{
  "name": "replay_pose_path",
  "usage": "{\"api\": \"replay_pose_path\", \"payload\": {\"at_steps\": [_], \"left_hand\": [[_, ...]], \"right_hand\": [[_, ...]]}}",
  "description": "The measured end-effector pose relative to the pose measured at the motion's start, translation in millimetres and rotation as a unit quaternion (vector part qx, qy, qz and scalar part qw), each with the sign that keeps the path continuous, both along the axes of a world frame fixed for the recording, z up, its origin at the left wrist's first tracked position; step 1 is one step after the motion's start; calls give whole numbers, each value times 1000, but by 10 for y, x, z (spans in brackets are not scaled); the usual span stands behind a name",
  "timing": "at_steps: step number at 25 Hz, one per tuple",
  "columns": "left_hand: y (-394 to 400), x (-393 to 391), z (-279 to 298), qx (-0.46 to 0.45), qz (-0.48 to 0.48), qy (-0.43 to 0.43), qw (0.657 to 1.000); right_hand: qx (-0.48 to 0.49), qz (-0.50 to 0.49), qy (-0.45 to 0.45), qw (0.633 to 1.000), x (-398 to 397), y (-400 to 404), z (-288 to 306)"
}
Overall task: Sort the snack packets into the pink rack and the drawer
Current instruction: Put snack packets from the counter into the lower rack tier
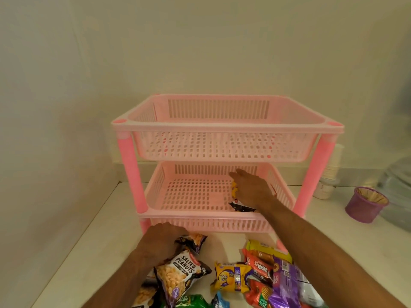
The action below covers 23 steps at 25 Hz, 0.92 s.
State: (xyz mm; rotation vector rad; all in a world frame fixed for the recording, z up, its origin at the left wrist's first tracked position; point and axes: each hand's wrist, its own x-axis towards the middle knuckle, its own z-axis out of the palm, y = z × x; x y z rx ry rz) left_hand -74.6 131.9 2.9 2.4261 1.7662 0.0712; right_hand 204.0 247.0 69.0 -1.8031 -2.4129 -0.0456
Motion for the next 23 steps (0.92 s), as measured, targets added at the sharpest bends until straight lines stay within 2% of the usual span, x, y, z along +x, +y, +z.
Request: {"api": "replay_pose_path", "payload": {"at_steps": [2, 4, 5, 7, 10, 14, 17, 18, 19, 21, 23], "left_hand": [[-22, -17, 90, 26, 0, -50, 998], [-27, -34, 216, 45, 3, -101, 994], [-29, -35, 290, 45, 3, -121, 992], [-40, -16, 433, 33, -5, -177, 984], [-61, 65, 614, 35, -22, -296, 954], [-101, 134, 729, 35, -18, -414, 910], [-143, 122, 686, 152, 44, -492, 856], [-148, 92, 658, 183, 48, -486, 853], [-157, 53, 616, 179, 33, -466, 866], [-191, 19, 545, 89, -24, -379, 921], [-230, 24, 485, -31, -62, -245, 967]], "right_hand": [[109, 60, 125, 984, -67, -166, 79], [136, 170, 251, 943, -135, -392, 154], [130, 228, 263, 928, -148, -508, 185], [135, 328, 224, 908, -185, -719, 207], [144, 406, 184, 883, -288, -914, 169], [212, 402, 209, 866, -298, -916, 195], [279, 368, 243, 853, -228, -796, 269], [300, 353, 249, 851, -205, -729, 289], [318, 327, 249, 854, -198, -659, 306], [331, 251, 269, 869, -232, -524, 326], [317, 186, 337, 867, -285, -399, 340]]}}
